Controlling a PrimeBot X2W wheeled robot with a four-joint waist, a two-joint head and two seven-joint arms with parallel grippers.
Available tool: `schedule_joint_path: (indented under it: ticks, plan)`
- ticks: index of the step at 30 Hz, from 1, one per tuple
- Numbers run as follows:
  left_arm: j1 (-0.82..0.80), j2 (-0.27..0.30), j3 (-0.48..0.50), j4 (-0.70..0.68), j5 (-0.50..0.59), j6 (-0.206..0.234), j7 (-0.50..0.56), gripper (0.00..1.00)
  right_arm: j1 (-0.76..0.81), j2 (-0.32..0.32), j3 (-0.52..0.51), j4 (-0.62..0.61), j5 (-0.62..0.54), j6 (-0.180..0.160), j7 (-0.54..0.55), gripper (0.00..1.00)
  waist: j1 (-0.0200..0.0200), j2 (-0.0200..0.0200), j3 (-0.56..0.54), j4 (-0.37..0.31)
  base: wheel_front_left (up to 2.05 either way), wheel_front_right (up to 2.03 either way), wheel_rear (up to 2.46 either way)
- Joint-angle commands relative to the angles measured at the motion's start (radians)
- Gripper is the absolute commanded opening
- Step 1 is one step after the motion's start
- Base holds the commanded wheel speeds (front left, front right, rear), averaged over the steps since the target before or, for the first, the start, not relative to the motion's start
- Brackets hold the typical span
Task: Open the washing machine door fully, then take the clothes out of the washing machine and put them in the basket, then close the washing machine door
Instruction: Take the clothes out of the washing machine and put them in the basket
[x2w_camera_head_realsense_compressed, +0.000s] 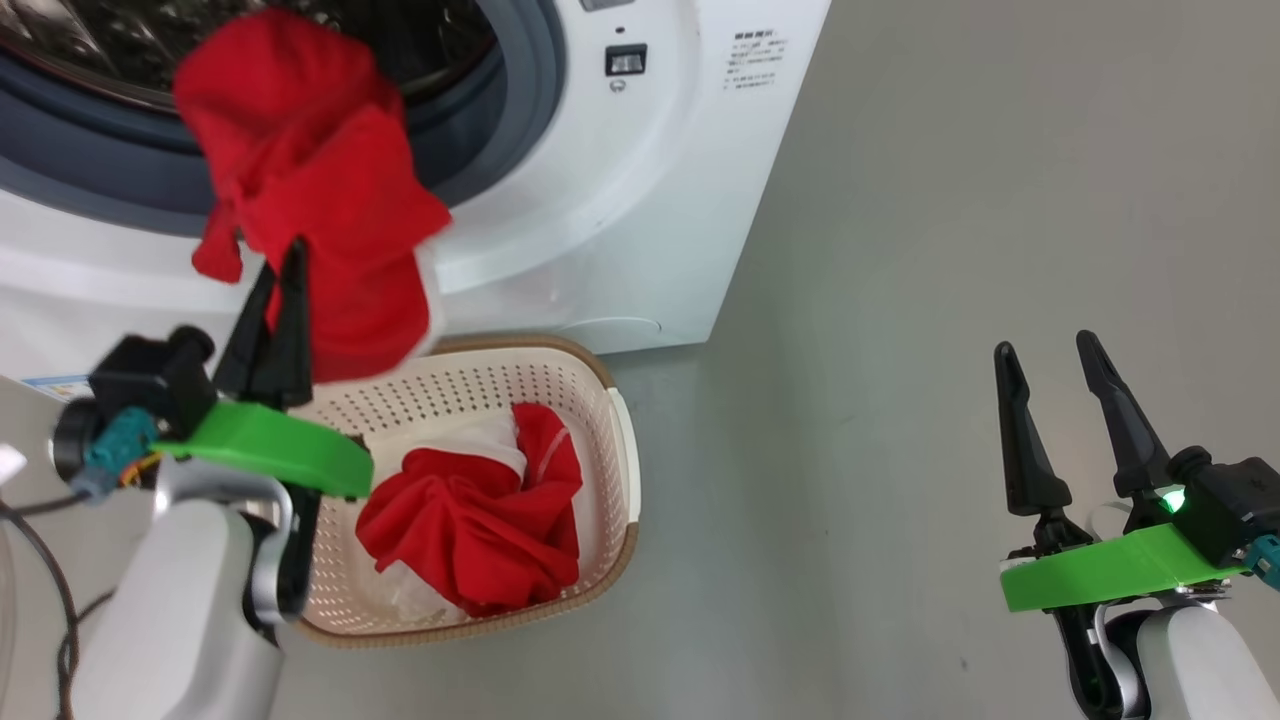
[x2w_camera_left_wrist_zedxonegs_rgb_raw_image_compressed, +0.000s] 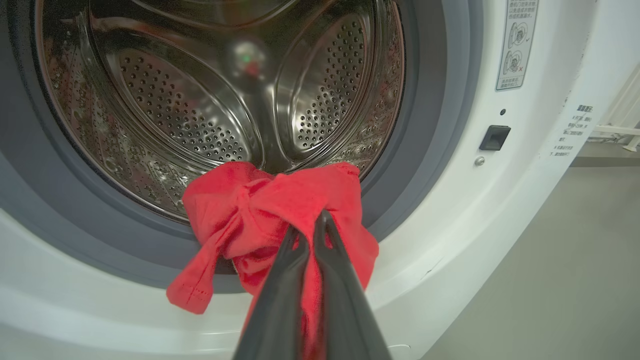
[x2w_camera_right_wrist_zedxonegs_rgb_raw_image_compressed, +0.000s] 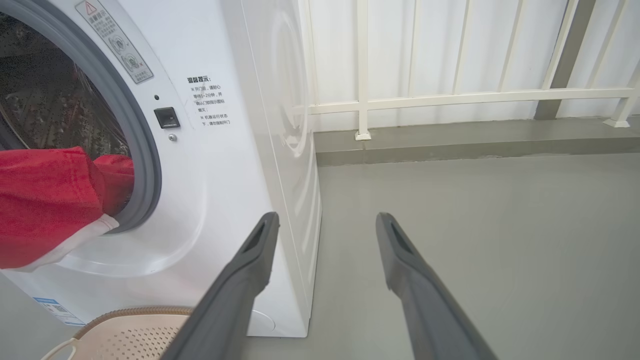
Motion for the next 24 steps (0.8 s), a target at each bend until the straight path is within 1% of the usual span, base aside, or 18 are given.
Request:
schedule_joint_path:
  ticks: [1,7,20,24]
  plan:
    - [0.029,0.027,0.025,-0.049,-0.008,0.015,0.004,0.0,0.009,-0.013,0.019,-0.022,-0.006,0.006,-0.006,1.0,0.0,0.0,-0.022,0.013,0.0,0.0,0.0]
    - [0.083,0.019,0.015,-0.106,-0.017,0.028,0.021,0.0,0.018,-0.013,0.008,-0.022,-0.006,0.006,-0.006,1.0,0.0,0.0,-0.044,0.031,0.0,0.0,0.0]
    - [0.214,-0.017,-0.023,-0.307,-0.04,0.062,0.071,0.0,0.022,-0.013,-0.003,-0.031,-0.013,0.006,-0.006,1.0,0.0,0.0,-0.063,0.072,0.0,0.0,0.0]
    - [0.248,-0.027,-0.039,-0.326,-0.053,0.065,0.097,0.0,0.021,-0.013,-0.004,-0.034,-0.013,0.006,-0.006,1.0,0.0,0.0,-0.06,0.075,0.0,0.0,0.0]
